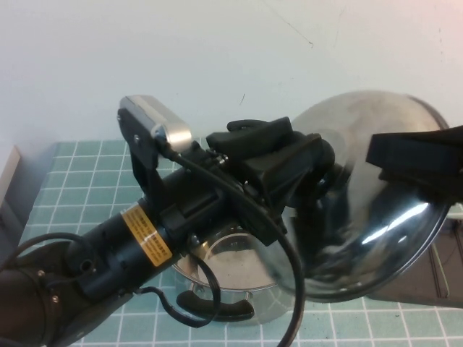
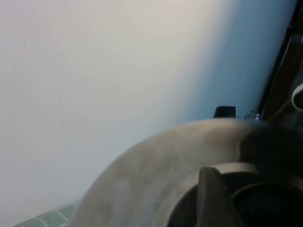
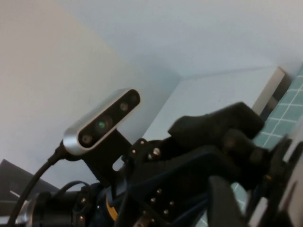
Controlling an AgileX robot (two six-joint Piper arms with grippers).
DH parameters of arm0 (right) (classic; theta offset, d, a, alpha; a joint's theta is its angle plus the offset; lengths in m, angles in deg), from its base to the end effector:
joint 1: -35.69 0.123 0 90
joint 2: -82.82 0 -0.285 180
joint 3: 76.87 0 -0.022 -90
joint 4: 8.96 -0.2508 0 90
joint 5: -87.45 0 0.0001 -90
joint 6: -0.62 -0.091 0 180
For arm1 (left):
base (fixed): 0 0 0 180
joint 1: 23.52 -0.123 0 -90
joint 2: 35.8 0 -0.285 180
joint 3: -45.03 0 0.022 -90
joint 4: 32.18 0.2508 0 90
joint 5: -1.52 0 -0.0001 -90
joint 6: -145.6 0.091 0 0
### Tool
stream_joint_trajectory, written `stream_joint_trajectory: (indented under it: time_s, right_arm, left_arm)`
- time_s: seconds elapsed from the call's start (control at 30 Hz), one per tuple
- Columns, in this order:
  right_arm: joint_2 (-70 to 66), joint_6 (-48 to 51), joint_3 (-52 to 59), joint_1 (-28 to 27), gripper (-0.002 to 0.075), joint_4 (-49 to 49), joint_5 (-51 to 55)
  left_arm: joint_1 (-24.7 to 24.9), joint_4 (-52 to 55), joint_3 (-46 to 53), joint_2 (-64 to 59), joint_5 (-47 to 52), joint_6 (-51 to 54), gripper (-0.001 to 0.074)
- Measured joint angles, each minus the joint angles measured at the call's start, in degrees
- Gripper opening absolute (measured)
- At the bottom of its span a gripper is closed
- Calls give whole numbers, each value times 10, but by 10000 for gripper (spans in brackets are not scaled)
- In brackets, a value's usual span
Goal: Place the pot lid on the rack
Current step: Hand over the pot lid
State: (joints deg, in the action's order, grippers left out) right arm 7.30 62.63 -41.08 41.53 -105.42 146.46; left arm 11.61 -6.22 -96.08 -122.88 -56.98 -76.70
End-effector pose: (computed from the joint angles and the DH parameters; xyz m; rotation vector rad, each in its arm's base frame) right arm 0.2081 0.0993 0.3195 -0.2513 1.8885 1.4511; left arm 0.2102 -0.1894 0.3066 0.4361 1.2707 -1.1779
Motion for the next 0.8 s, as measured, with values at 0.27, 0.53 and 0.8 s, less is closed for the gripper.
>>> stream_joint_trajectory:
  time_s: [0.27, 0.53, 0.8]
  right_arm:
    - [-10, 83, -25, 23, 126, 6, -31]
    - [29, 126, -62, 24, 125, 30, -80]
    - [147, 3, -77, 24, 125, 282, -218]
  left_arm:
    - [0, 0, -2, -18, 31, 48, 335]
    - [-44, 14, -4, -8, 69, 76, 439]
    - [-132, 61, -4, 73, 195, 77, 354]
